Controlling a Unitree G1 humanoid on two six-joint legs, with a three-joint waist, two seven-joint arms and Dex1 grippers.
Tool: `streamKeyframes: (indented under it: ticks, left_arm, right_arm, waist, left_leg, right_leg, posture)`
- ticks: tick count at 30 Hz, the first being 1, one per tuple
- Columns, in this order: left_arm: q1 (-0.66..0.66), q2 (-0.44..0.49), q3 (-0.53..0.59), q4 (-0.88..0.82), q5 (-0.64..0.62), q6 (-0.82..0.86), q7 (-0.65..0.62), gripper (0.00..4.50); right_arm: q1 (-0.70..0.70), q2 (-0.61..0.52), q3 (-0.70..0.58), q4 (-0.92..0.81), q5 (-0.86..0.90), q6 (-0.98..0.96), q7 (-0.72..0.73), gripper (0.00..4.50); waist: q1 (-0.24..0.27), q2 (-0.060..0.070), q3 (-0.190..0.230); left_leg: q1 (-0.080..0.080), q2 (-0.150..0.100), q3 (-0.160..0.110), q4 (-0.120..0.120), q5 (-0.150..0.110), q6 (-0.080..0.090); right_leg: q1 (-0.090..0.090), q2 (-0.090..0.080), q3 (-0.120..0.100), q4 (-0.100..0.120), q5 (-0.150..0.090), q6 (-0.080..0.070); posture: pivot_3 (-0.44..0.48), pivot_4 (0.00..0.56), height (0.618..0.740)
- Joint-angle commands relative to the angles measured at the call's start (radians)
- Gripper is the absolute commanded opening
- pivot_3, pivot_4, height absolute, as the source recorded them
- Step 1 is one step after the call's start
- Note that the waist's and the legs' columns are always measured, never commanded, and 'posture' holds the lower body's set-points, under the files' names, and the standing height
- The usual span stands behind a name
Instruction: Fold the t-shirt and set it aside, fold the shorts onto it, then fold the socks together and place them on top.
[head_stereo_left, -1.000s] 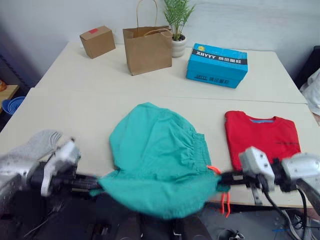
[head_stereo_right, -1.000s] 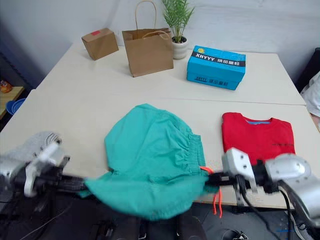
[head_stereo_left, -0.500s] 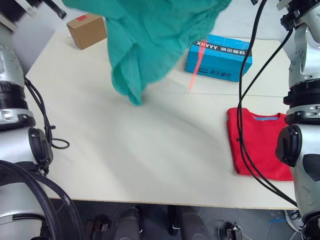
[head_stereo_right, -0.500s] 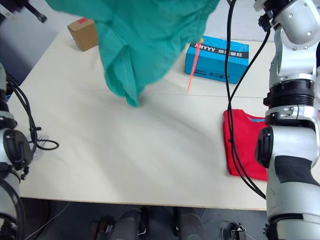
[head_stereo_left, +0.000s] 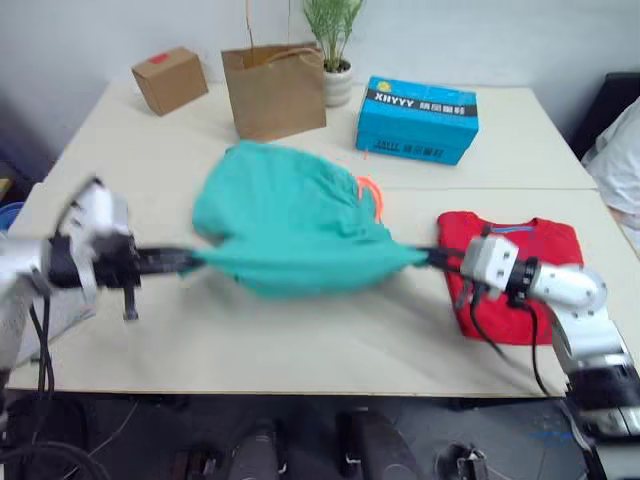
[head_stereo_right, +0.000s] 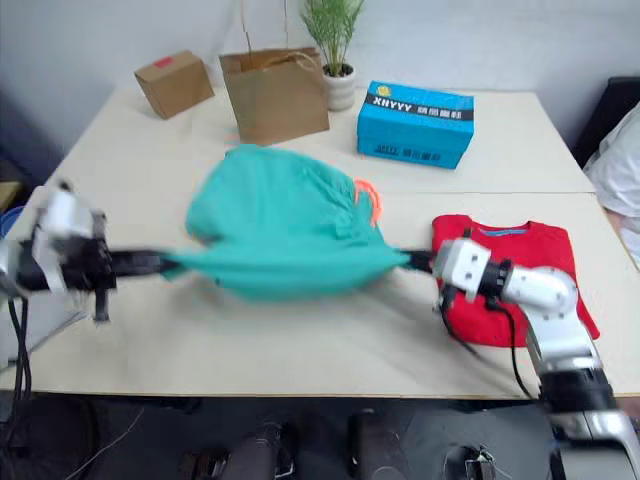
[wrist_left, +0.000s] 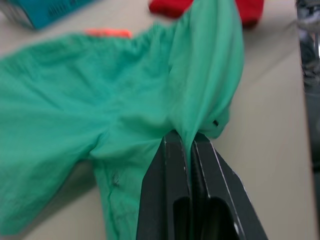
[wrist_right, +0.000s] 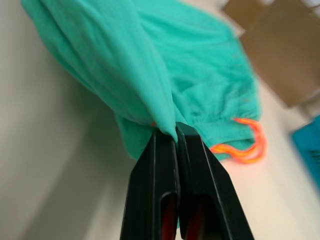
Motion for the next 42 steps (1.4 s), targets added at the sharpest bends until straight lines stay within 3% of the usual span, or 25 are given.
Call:
streamKeyframes:
  ticks: [1, 8, 14, 19, 25, 29, 34, 42]
  left_arm:
    - [0.142, 0.019, 0.083, -0.053, 0.004, 0.050, -0.017, 0.02]
    - [0.316, 0.112, 0.206, -0.186, -0.135, 0.313, -0.122, 0.02]
    - [0.249, 0.183, 0.235, -0.178, -0.228, 0.440, -0.179, 0.02]
    - [-0.191, 0.075, 0.048, 0.082, -0.087, 0.251, -0.046, 0.02]
    - [-0.587, 0.011, -0.186, 0.461, 0.152, 0.157, 0.002, 0.02]
    - [-0.818, -0.103, -0.271, 0.729, 0.259, 0.042, 0.014, 0.02]
    - [-0.970, -0.240, -0.311, 0.962, 0.368, -0.144, 0.055, 0.02]
    - [-1.054, -0.383, -0.286, 1.179, 0.442, -0.315, 0.182, 0.02]
  right_arm:
    - [0.150, -0.098, -0.014, -0.244, 0.127, 0.189, 0.075, 0.00]
    - [0.326, -0.299, -0.042, -0.435, 0.269, 0.478, 0.200, 0.00]
    - [0.220, -0.330, -0.103, -0.431, 0.428, 0.683, 0.209, 0.00]
    - [-0.034, -0.201, -0.103, -0.295, 0.489, 0.844, 0.050, 0.00]
    - [-0.269, -0.077, -0.068, -0.172, 0.501, 1.020, -0.090, 0.00]
    - [-0.381, 0.060, -0.019, -0.054, 0.384, 0.998, -0.220, 0.00]
    - [-0.412, 0.164, 0.024, 0.047, 0.248, 0.921, -0.302, 0.00]
    - [-0.390, 0.264, 0.013, 0.119, 0.110, 0.755, -0.386, 0.00]
  waist:
    - [0.006, 0.000, 0.000]
    - [0.029, -0.003, -0.002]
    - [0.030, -0.003, -0.002]
    - [0.030, -0.003, -0.002]
    - [0.028, -0.003, -0.002]
    - [0.028, -0.005, -0.003]
    - [0.031, -0.005, -0.003]
    - [0.028, -0.005, -0.003]
  left_leg:
    - [0.004, 0.000, 0.000, -0.003, 0.000, -0.001]
    - [0.004, 0.000, 0.000, -0.011, 0.003, 0.002]
    - [0.003, 0.000, -0.001, -0.012, 0.001, 0.000]
    - [0.004, -0.001, -0.001, -0.012, 0.003, 0.000]
    - [-0.003, -0.002, 0.000, -0.011, 0.001, 0.001]
    - [-0.020, -0.001, 0.003, 0.002, 0.004, -0.003]
    - [-0.030, -0.002, 0.004, 0.012, 0.002, 0.000]
    - [-0.032, -0.002, 0.005, 0.020, 0.001, 0.003]
  right_leg:
    - [0.002, 0.000, 0.001, -0.001, 0.000, -0.001]
    - [-0.001, -0.002, 0.000, 0.000, -0.002, -0.003]
    - [-0.003, -0.001, -0.002, 0.001, -0.006, -0.005]
    - [-0.002, -0.001, -0.002, 0.001, -0.006, -0.005]
    - [-0.007, -0.001, -0.002, 0.002, -0.006, -0.001]
    - [-0.024, 0.000, 0.000, 0.010, -0.006, 0.001]
    - [-0.031, -0.001, 0.000, 0.015, -0.004, 0.004]
    - [-0.031, -0.001, 0.001, 0.018, -0.002, 0.009]
  posture:
    - [0.000, 0.150, 0.740]
    - [0.000, 0.150, 0.740]
    - [0.000, 0.150, 0.740]
    - [0.000, 0.150, 0.740]
    - [0.000, 0.150, 0.740]
    - [0.000, 0.150, 0.740]
    - [0.000, 0.150, 0.740]
    - [0.000, 0.150, 0.740]
